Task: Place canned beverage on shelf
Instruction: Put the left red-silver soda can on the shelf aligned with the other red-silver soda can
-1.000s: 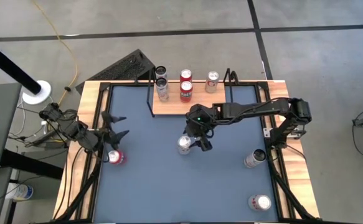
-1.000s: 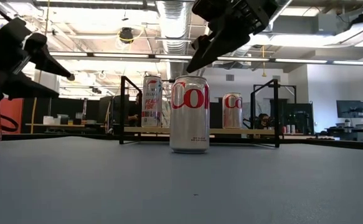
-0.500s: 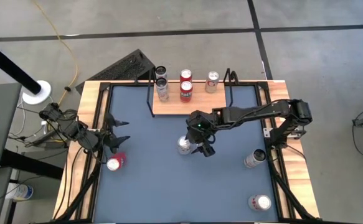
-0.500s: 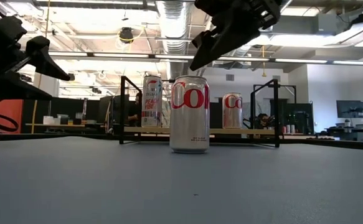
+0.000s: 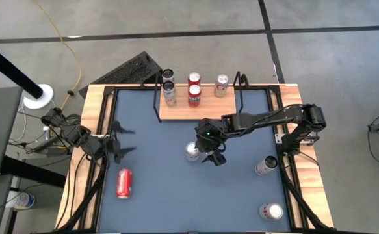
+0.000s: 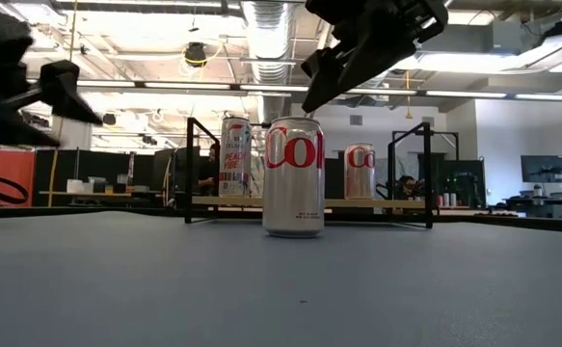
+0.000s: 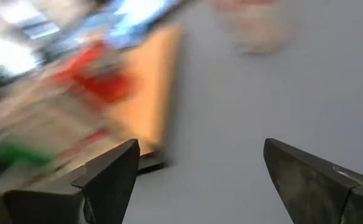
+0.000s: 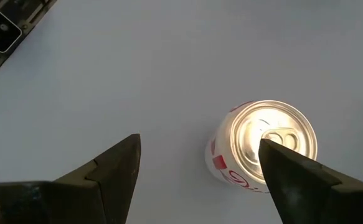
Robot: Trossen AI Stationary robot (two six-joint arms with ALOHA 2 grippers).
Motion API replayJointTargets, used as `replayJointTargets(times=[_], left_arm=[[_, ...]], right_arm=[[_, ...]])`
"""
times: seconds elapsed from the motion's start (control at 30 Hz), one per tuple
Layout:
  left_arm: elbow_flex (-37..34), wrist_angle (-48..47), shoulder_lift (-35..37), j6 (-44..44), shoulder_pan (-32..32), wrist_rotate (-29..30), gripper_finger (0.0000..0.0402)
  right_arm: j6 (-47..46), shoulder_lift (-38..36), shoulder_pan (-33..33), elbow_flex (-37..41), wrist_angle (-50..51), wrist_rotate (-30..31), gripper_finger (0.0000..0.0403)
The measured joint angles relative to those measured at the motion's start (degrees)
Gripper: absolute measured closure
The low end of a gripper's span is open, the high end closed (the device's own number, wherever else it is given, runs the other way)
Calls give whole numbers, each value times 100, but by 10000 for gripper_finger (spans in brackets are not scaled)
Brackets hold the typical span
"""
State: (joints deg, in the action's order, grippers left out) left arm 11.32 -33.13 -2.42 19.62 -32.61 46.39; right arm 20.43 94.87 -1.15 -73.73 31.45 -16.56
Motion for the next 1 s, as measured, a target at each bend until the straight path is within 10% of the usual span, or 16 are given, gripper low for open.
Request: replayJointTargets(times=[0.13, 0.37, 0.6, 1.0], left_arm=[[17, 140, -1, -257, 25, 1152, 72], [15, 84, -4, 135, 16, 422, 72], [15, 224, -3, 98, 20, 2130, 72], [15, -194, -4, 457, 20, 1467, 72]], right_arm=[[0, 0, 0, 0, -8, 2, 88], [0, 0, 2, 0, -8, 4, 88], [-5, 0, 2, 0, -14, 4, 88], [-402, 0, -150, 0, -406, 23, 88]])
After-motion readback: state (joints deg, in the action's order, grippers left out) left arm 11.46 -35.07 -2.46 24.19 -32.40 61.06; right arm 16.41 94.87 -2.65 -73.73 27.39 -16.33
